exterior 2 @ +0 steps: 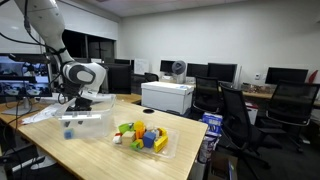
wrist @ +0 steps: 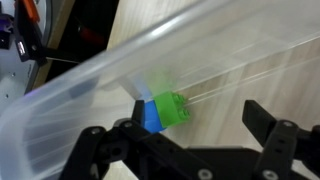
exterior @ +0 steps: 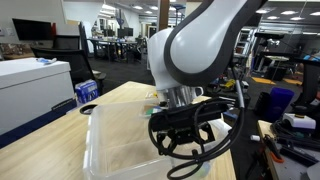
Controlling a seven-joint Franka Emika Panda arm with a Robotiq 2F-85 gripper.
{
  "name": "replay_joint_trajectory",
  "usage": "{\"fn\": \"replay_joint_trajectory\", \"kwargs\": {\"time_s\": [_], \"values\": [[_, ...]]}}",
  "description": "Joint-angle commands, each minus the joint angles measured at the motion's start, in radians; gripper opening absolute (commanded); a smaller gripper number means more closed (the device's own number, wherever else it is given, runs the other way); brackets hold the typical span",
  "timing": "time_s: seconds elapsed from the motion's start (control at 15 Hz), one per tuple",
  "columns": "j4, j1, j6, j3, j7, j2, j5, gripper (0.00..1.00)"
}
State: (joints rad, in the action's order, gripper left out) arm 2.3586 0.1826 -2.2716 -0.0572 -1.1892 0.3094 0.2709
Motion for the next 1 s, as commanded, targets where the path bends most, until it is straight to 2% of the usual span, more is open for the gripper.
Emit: {"fn": "replay_joint_trajectory", "kwargs": {"time_s": [0.0,0.2,0.47,0.6,0.73,0.93], "values": [[-0.02,-0.02,0.027,-0.013,0.016,0.033,0.048,1.0],[-0.024,-0.027,-0.005,-0.025,0.054,0.05,0.088,1.0],[-0.009,-0.034,-0.184,-0.064,0.246,0.056,0.159,1.0],[-0.013,-0.035,-0.236,-0.082,0.339,0.065,0.171,1.0],[-0.04,-0.055,-0.169,-0.102,0.397,0.072,0.216,1.0],[-0.05,-0.029,-0.14,-0.077,0.383,0.046,0.175,1.0]]}}
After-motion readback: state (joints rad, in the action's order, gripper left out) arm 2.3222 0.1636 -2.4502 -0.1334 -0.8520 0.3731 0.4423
